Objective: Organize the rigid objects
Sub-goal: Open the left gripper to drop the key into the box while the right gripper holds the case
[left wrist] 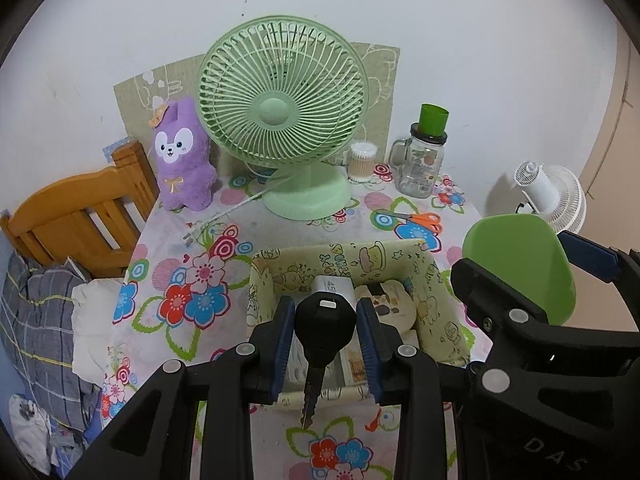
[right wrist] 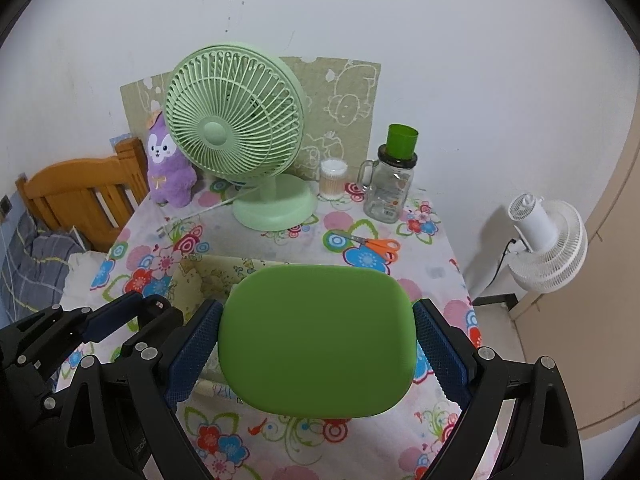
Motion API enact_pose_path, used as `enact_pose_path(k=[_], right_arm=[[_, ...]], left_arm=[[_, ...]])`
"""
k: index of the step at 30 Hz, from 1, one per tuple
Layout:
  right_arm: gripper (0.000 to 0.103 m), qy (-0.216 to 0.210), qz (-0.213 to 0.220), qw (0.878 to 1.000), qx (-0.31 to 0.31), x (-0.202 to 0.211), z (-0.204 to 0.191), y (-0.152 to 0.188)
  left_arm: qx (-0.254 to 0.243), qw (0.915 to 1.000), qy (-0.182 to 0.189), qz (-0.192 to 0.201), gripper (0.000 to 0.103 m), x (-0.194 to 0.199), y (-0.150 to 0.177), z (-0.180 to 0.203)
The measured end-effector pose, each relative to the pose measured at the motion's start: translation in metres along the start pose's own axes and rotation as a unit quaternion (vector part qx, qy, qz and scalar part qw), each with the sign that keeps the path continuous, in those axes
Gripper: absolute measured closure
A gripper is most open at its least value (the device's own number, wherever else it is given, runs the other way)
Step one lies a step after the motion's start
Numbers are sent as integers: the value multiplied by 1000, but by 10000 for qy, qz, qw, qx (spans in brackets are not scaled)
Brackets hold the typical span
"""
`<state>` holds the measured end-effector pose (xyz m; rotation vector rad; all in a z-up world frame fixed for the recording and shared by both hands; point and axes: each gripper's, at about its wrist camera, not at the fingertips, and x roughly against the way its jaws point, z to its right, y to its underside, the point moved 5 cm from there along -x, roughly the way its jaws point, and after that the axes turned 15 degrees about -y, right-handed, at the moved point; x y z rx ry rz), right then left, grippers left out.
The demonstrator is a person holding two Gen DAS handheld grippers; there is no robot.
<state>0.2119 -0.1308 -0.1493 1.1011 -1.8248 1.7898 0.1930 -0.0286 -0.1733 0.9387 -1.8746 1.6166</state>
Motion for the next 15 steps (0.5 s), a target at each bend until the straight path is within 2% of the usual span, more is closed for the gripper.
enact_pose_path(k=[15], right_arm=[[8, -88, -320, 9994, -71, -61, 10, -11]], left_arm=[[103, 9987, -236, -450, 71, -62, -9, 1]])
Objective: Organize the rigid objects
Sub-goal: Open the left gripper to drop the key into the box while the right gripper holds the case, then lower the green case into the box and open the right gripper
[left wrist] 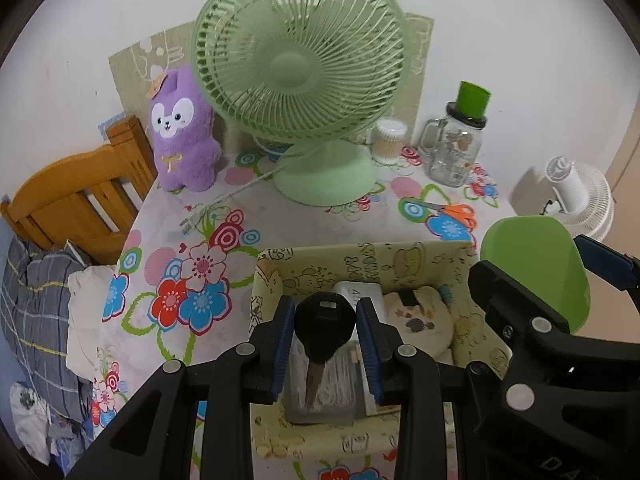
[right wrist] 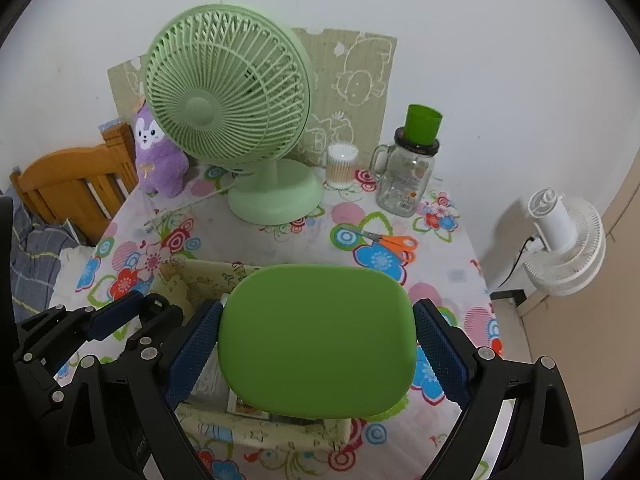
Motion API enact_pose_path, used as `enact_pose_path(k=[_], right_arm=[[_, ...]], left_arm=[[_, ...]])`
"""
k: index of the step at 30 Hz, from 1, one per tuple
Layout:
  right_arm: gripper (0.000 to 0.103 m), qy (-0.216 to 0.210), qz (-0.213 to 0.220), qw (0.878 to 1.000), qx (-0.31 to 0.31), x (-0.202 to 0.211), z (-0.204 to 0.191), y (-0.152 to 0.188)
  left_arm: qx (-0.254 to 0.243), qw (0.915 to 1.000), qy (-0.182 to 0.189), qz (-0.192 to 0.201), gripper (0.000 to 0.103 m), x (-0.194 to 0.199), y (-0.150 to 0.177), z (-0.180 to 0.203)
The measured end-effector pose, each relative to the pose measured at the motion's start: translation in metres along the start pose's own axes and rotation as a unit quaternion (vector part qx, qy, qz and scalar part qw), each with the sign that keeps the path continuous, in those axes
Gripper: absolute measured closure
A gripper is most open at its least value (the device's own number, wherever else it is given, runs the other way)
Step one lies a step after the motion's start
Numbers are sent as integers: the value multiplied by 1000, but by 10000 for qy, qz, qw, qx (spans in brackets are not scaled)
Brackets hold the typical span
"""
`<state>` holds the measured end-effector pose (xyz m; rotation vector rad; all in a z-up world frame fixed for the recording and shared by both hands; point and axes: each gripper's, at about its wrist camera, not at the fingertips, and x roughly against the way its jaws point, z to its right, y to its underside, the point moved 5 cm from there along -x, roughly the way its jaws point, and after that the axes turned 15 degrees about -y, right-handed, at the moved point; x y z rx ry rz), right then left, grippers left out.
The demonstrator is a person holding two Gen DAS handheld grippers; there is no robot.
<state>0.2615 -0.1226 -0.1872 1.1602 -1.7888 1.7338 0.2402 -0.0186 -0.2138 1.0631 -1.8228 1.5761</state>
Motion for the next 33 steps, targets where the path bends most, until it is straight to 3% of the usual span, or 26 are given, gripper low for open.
enact_pose_path(k=[15, 21, 23, 33], right_arm=[[8, -48, -291, 9995, -119, -39, 14, -2], [8, -118, -336, 9994, -26, -40, 8, 0], [8, -145, -345, 9993, -7, -40, 6, 0], [8, -276, -440, 9986, 22, -39, -12, 14]], left_arm=[[-68, 9997, -59, -248, 74, -37, -5, 10], [-54, 9996, -97, -245, 54, -34, -1, 6], [-71, 9997, -131, -218, 42, -31, 0, 4], [-193, 9993, -261, -183, 21, -19, 16, -8]])
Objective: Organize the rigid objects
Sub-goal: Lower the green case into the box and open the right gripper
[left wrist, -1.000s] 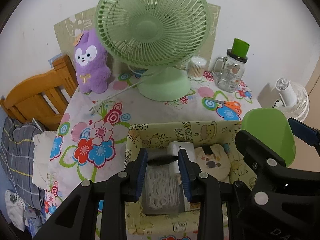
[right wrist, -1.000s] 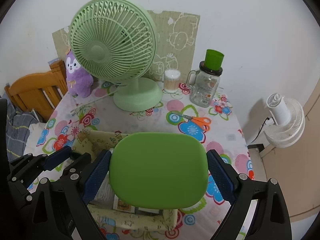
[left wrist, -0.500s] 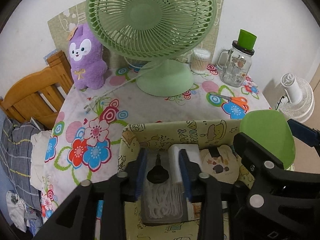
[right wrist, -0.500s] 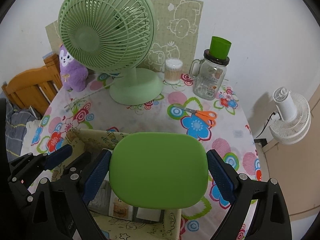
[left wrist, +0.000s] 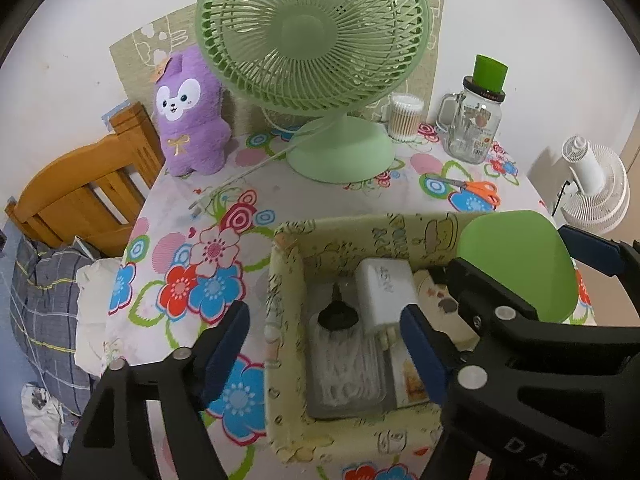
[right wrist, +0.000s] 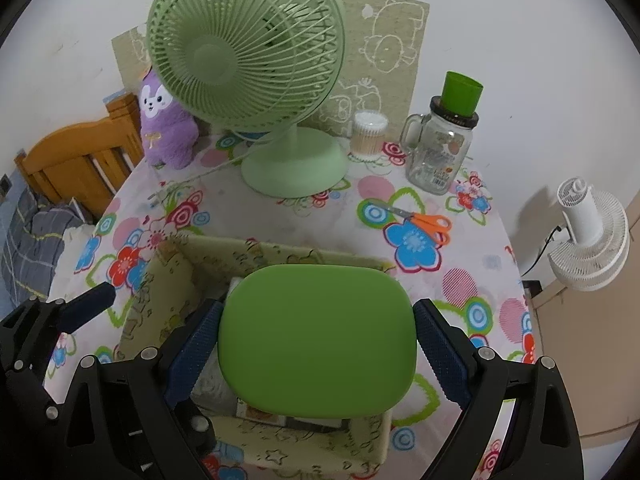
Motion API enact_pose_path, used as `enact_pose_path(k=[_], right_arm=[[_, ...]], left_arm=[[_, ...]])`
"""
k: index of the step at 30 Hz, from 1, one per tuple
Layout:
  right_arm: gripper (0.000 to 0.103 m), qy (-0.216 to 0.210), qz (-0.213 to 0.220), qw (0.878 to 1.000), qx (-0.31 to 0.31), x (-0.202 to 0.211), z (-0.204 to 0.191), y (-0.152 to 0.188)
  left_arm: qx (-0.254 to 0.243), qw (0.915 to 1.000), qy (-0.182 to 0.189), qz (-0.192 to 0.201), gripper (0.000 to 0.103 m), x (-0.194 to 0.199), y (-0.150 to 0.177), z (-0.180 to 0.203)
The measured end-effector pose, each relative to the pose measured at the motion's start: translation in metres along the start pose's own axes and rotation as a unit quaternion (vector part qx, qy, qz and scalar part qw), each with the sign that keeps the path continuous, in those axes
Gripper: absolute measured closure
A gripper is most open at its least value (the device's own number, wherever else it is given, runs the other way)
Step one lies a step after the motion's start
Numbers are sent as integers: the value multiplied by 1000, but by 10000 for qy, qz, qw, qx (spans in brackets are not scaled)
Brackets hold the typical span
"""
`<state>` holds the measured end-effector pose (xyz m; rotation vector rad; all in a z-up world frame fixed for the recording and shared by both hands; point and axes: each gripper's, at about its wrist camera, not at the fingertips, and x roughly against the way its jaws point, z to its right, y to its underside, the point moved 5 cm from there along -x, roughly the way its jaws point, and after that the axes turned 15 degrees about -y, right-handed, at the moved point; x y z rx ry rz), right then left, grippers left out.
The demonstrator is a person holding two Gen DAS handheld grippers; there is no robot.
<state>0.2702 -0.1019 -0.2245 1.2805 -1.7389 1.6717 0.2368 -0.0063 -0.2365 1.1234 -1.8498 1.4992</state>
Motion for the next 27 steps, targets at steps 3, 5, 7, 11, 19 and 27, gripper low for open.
enact_pose_path(k=[3, 5, 7, 11, 19, 27], right_arm=[[8, -41, -47, 10000, -13, -2, -6, 6], [8, -69, -88, 9999, -40, -5, -9, 9], [8, -88, -132, 9999, -63, -7, -12, 13], [8, -101, -215, 9997, -98, -14, -15, 19], [8, -92, -358, 9989, -274, -27, -15, 29], [8, -113, -529, 9974, -475, -40, -15, 37]], left_arm=[[-35, 10000, -15, -52, 18, 1, 6, -2], [-62, 9999, 2, -79, 15, 2, 11, -3], [-126, 9999, 42, -107, 14, 3, 15, -3], [-232, 9995, 39, -198, 12, 0, 23, -2], [-318, 9988, 27, -363, 11, -3, 31, 0], [-314, 9981, -34, -529, 11, -11, 36, -4]])
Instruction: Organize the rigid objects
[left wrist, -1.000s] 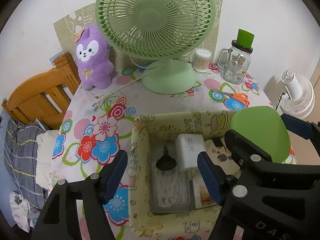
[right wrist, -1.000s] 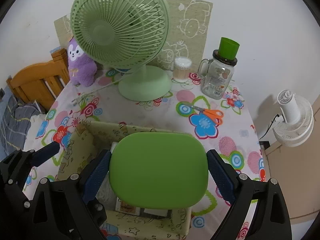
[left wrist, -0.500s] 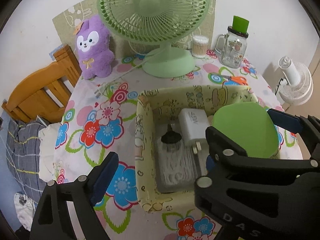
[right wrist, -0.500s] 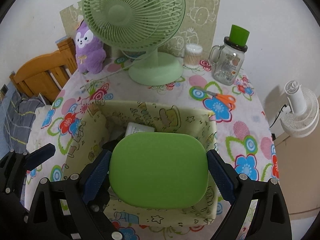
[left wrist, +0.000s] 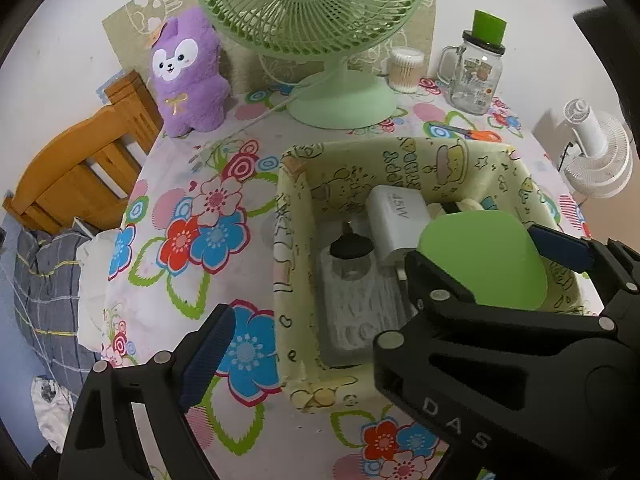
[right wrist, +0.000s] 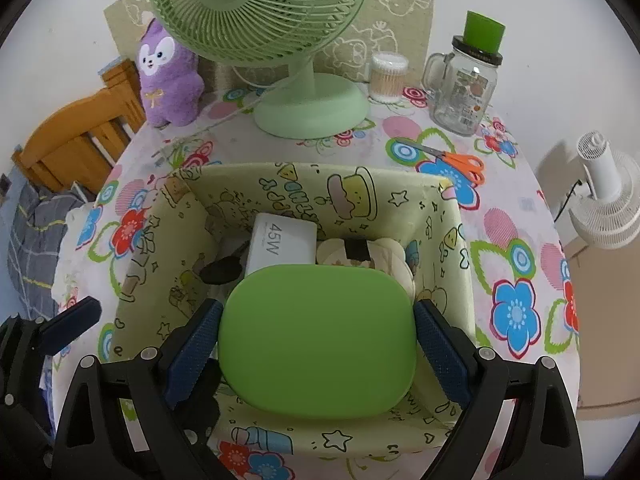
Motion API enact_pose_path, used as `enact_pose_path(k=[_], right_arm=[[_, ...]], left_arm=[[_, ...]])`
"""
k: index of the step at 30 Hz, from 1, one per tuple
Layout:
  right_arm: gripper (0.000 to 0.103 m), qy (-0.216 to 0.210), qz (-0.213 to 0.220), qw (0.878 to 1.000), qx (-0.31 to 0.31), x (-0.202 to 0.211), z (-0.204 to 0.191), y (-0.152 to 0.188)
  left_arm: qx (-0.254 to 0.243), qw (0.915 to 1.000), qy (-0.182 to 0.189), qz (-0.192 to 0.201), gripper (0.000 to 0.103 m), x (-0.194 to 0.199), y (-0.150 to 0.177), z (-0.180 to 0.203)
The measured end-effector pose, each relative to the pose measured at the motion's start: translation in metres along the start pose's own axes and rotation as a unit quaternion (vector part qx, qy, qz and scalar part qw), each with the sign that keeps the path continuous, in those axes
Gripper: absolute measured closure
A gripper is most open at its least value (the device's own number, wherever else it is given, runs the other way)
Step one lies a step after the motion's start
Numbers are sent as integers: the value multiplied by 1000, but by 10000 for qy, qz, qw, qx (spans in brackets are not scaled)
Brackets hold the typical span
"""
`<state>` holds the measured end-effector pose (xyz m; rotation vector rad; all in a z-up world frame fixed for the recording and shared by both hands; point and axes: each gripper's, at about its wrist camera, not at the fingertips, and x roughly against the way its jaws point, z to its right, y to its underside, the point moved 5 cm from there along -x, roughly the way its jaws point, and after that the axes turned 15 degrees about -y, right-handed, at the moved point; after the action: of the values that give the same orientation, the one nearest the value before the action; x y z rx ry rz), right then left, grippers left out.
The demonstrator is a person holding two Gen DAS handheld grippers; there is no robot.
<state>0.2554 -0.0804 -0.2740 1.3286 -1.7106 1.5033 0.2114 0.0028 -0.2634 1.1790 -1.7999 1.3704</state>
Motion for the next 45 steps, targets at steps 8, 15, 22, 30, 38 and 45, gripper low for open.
enact_pose_path(k=[8, 15, 22, 30, 38, 45], right_arm=[[6, -108, -179, 9997, -105, -14, 0, 3], [6, -108, -54, 9999, -29, -1, -3, -1], [2, 135, 20, 9999, 12, 19, 8, 0], [1, 228, 161, 9996, -106, 46, 20, 9], [1, 260, 341, 9990, -94, 73, 23, 20], [1, 256, 494, 9984, -40, 100, 21, 30]], left_arm=[[47, 9999, -25, -138, 10, -9, 3, -4], [54, 10000, -12, -83, 8, -3, -1, -3], [-23, 9999, 121, -1, 8, 10, -2, 11], [-36, 9998, 149, 102, 7, 26, 0, 18], [84, 9996, 233, 123, 7, 43, 10, 18], [80, 9994, 193, 263, 7, 65, 17, 17]])
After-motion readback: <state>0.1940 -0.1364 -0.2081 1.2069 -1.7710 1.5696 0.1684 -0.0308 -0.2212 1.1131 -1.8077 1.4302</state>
